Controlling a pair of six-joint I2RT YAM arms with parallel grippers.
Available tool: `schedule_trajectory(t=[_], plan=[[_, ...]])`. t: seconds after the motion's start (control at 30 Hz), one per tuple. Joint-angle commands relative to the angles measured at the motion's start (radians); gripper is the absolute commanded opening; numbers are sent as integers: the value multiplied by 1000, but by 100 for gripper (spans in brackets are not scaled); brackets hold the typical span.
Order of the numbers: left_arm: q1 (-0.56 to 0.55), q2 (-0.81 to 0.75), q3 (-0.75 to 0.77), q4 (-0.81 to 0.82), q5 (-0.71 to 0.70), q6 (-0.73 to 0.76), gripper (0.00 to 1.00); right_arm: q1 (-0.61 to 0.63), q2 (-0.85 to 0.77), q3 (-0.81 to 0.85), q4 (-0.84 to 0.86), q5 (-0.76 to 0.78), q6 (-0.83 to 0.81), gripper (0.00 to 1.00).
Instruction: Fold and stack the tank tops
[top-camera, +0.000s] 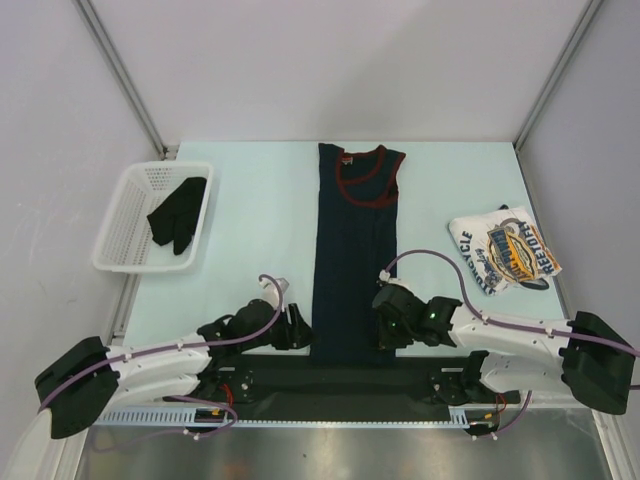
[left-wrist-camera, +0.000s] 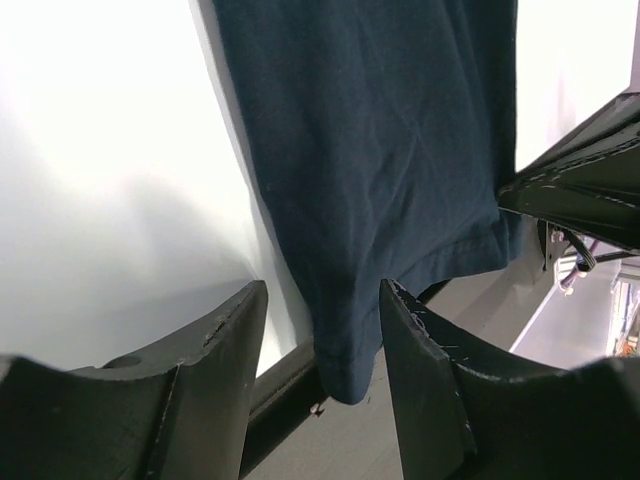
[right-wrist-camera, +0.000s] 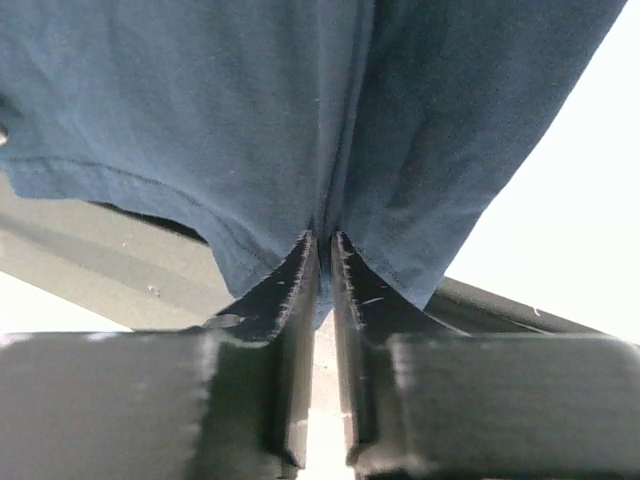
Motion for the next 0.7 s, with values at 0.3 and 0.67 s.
schedule_trajectory(t=[0.3, 0.67], plan=[[3, 104, -33, -20, 36, 30, 51, 0, -19, 0, -57, 59, 13, 53], [-30, 87, -56, -23, 32, -6, 49, -6, -151, -68, -135, 48, 56, 60]])
